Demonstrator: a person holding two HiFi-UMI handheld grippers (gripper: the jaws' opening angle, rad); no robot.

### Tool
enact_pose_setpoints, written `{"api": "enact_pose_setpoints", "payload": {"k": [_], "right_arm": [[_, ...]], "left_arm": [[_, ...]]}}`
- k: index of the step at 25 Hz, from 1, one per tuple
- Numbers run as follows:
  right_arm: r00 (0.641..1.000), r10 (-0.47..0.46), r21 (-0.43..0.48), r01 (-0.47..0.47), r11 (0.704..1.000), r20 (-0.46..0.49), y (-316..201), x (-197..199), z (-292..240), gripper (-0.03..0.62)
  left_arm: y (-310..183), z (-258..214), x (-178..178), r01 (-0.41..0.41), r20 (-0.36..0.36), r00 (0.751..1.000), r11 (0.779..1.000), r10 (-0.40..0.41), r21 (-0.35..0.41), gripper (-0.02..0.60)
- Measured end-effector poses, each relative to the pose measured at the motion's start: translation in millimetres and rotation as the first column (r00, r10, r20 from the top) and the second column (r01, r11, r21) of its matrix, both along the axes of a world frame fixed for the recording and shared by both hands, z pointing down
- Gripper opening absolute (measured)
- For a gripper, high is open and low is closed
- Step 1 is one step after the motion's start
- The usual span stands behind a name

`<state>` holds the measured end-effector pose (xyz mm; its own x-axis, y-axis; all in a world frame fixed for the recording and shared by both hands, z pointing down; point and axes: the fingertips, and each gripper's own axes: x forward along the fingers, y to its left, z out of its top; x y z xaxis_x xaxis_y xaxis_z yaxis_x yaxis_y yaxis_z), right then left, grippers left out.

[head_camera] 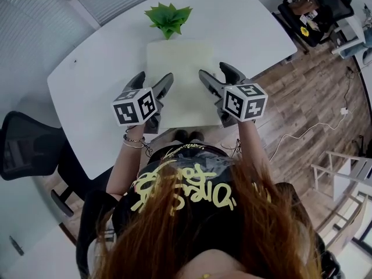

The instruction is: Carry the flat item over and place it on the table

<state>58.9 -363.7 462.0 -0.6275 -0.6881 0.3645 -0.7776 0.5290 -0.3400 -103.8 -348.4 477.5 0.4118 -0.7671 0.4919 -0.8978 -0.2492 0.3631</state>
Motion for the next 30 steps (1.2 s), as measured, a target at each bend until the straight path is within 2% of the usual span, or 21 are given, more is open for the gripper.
{"api": "enact_pose_setpoints", "payload": {"k": [5,12,16,19,22,25,30], "right_arm": [[0.989,0.002,0.051,-0.010,0.999,0.149,-2.8,1.6,-46.1,0.333],[0.976,-0.029,0.165,-0.007,0.986,0.214,1.0,3.6,-96.7,0.333],[0.978,-0.038,0.227,-0.009,0.974,0.203,5.2,4.3,-115.9,0.333],[0.989,-0.028,0.301,-0.018,0.953,0.147,8.3,5.7,-130.3,0.333],[0.990,-0.029,0.356,-0.022,0.934,0.139,11.9,6.1,-144.2,0.333],[0.989,-0.025,0.379,-0.034,0.925,0.149,15.3,7.2,-156.0,0.333],[0.988,-0.026,0.398,-0.038,0.917,0.155,16.0,8.7,-161.5,0.333]], "left_arm": [[-4.8,-38.8,6.8,-0.022,0.006,1.000,0.995,0.022,0.099,0.419],[-6.9,-79.2,4.4,-0.021,-0.007,1.000,0.981,0.023,0.193,0.419],[-7.5,-95.5,4.8,-0.033,0.001,0.999,0.972,0.034,0.233,0.417],[-6.8,-110.0,6.2,-0.039,-0.001,0.999,0.962,0.040,0.270,0.416],[-6.2,-121.4,8.2,-0.044,0.010,0.999,0.952,0.043,0.303,0.414],[-4.4,-130.6,10.4,-0.052,0.041,0.998,0.940,0.041,0.337,0.410],[-5.8,-142.0,16.3,-0.063,0.033,0.998,0.929,0.055,0.365,0.405]]}}
